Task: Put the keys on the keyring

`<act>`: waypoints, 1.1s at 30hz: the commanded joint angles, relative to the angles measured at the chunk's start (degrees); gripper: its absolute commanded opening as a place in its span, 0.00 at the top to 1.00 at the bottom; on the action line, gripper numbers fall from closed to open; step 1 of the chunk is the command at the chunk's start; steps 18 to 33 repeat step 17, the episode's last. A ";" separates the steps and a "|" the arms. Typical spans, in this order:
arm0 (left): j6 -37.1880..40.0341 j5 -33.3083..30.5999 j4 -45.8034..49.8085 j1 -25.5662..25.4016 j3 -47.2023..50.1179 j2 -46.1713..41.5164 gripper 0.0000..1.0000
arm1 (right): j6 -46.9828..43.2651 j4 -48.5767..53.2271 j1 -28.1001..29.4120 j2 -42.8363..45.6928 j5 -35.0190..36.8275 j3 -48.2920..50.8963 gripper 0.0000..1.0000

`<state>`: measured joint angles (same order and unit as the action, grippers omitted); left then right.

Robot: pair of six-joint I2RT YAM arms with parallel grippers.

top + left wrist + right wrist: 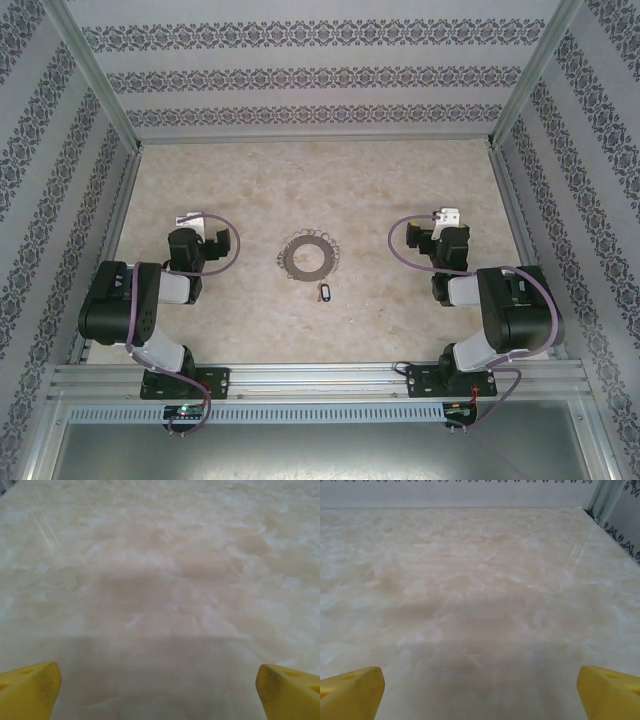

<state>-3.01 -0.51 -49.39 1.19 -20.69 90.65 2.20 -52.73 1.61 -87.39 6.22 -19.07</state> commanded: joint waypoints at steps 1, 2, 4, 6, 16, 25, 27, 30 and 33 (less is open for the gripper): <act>0.84 2.40 -7.87 0.83 0.11 0.51 0.00 | 1.10 -1.11 -0.29 0.62 1.80 -1.79 0.02; 0.64 2.22 -4.97 0.83 -0.53 -0.38 0.00 | 0.99 -1.10 -0.21 0.63 1.68 -1.80 0.02; 0.81 2.16 -7.17 0.83 -0.16 0.36 0.00 | 0.31 0.54 -0.13 0.72 0.32 -2.58 0.02; 0.81 2.10 -5.34 0.83 -0.58 -0.12 0.00 | 0.13 0.42 -0.11 0.66 -0.34 -2.54 0.02; 0.88 2.06 -5.88 0.83 -0.58 0.14 0.00 | -0.57 1.02 -0.28 0.62 -2.66 -2.93 0.02; 0.90 2.05 -5.97 0.88 -0.58 0.18 0.00 | -1.22 0.95 -0.12 0.68 -3.76 -2.81 0.02; 0.90 2.05 -5.97 0.88 -0.58 0.18 0.00 | -1.22 0.95 -0.12 0.68 -3.76 -2.81 0.02; 0.90 2.05 -5.97 0.88 -0.58 0.18 0.00 | -1.22 0.95 -0.12 0.68 -3.76 -2.81 0.02; 0.90 2.05 -5.97 0.88 -0.58 0.18 0.00 | -1.22 0.95 -0.12 0.68 -3.76 -2.81 0.02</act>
